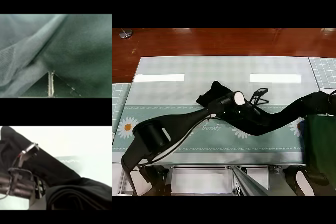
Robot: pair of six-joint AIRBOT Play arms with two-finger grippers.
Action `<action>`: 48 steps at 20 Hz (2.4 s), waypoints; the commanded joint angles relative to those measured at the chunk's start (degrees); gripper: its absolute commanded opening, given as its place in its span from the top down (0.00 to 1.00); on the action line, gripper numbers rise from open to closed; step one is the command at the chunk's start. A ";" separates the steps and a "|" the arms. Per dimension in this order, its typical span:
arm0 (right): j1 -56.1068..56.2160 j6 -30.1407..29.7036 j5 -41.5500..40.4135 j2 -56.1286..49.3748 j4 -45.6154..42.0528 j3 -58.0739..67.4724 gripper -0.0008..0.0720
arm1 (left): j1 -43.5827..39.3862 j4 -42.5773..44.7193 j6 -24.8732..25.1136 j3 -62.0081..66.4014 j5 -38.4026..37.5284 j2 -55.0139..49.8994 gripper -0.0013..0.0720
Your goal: Fold the shirts.
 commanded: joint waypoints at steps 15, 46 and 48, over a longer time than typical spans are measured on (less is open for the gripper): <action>35.98 0.90 -15.28 -48.87 8.79 31.32 0.94 | 53.40 6.45 4.61 -28.00 -15.04 55.06 0.95; 17.07 2.34 -41.18 -20.24 29.88 -36.28 0.14 | 53.70 3.65 4.13 -62.60 -0.74 69.79 0.95; 18.51 0.02 -39.50 -28.81 29.88 -30.95 0.14 | 53.70 3.67 4.13 -62.60 -0.72 69.77 0.95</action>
